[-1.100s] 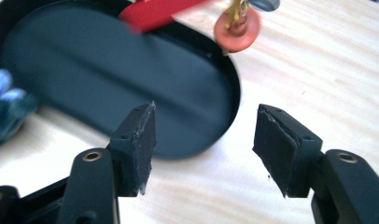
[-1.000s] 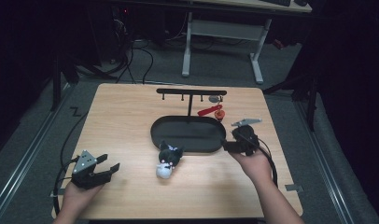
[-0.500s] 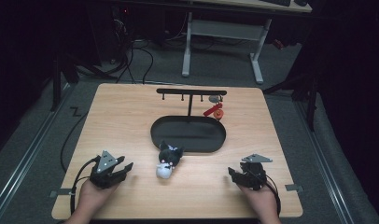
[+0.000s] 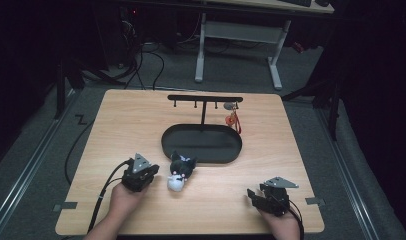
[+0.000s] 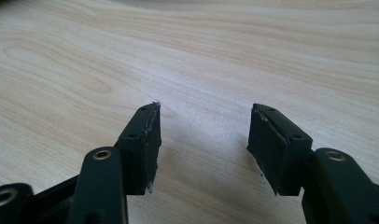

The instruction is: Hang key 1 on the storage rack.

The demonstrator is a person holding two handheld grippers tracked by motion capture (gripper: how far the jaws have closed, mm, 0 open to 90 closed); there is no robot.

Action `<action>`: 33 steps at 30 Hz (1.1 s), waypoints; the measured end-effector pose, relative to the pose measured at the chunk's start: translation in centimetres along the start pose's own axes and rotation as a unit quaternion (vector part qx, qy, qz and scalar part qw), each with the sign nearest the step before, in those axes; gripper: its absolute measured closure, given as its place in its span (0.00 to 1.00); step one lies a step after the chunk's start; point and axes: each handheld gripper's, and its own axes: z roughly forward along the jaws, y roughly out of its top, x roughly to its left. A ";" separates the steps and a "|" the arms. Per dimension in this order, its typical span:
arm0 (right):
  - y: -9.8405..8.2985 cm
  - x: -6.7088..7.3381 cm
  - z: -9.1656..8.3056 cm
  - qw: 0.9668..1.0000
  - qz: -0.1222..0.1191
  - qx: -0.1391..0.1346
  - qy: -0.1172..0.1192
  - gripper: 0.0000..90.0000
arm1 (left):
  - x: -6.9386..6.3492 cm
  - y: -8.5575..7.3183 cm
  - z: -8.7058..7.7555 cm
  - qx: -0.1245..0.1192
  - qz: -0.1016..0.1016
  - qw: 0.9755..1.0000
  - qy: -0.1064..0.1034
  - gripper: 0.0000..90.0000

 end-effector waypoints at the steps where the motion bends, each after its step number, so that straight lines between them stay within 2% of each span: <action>1: 0.0 0.1 -0.1 1.000 0.002 -0.004 0.002 0.49 | -0.7 0.5 0.9 0.007 0.005 1.000 -0.004 1.00; 3: 0.0 0.1 -0.2 1.000 0.001 -0.004 0.002 0.50 | -1.1 0.8 1.3 0.007 0.008 1.000 -0.009 1.00; 4: -0.1 0.2 -0.1 1.000 0.002 -0.004 0.004 0.50 | -1.8 1.2 1.6 0.006 0.012 1.000 -0.021 1.00; 8: -0.1 0.2 -0.1 1.000 0.001 -0.002 0.003 0.50 | -3.9 1.4 2.1 0.003 0.026 0.999 -0.042 1.00; 13: -0.2 0.0 -0.2 1.000 0.007 -0.003 0.004 0.50 | -6.9 1.5 2.6 0.009 0.040 0.996 -0.075 1.00; 14: -0.2 0.0 -0.2 1.000 0.007 -0.003 0.004 0.50 | -6.9 1.5 2.6 0.009 0.040 0.996 -0.075 1.00; 15: -0.2 -0.2 -0.2 1.000 0.007 -0.004 0.003 0.51 | -8.1 1.8 2.9 0.011 0.049 0.995 -0.084 1.00; 19: -0.3 -0.3 -0.2 1.000 0.012 -0.003 0.002 0.51 | -10.4 2.5 3.6 0.013 0.068 0.992 -0.103 1.00; 20: -0.3 -0.3 -0.2 1.000 0.012 -0.004 0.002 0.51 | -10.4 2.5 3.6 0.013 0.068 0.992 -0.103 1.00; 21: -0.3 -0.4 -0.2 1.000 0.012 -0.004 0.001 0.51 | -11.7 2.8 4.0 0.015 0.077 0.990 -0.116 1.00; 24: -0.4 -0.5 -0.2 1.000 0.014 -0.002 0.000 0.51 | -13.2 3.1 4.4 0.013 0.083 0.988 -0.129 1.00; 26: -0.5 -0.7 -0.2 1.000 0.012 -0.002 0.001 0.51 | -13.2 3.1 4.4 0.008 0.075 0.989 -0.130 0.99; 28: -0.5 -0.7 -0.2 1.000 0.015 0.000 0.002 0.51 | -12.8 3.1 4.3 0.005 0.072 0.989 -0.127 0.93; 29: -0.6 -0.7 -0.2 1.000 0.014 -0.001 0.001 0.52 | -11.6 3.0 3.9 0.001 0.059 0.991 -0.117 0.91; 31: -0.6 -0.7 -0.2 1.000 0.017 -0.001 0.002 0.53 | -9.9 2.8 3.0 -0.008 0.047 0.993 -0.106 0.89; 32: -0.6 -0.7 -0.2 1.000 0.017 -0.001 0.002 0.53 | -9.9 2.8 3.0 -0.008 0.047 0.993 -0.106 0.87; 33: -0.6 -0.8 -0.2 1.000 0.019 0.000 0.004 0.55 | -7.9 2.4 1.8 -0.017 0.040 0.995 -0.092 0.86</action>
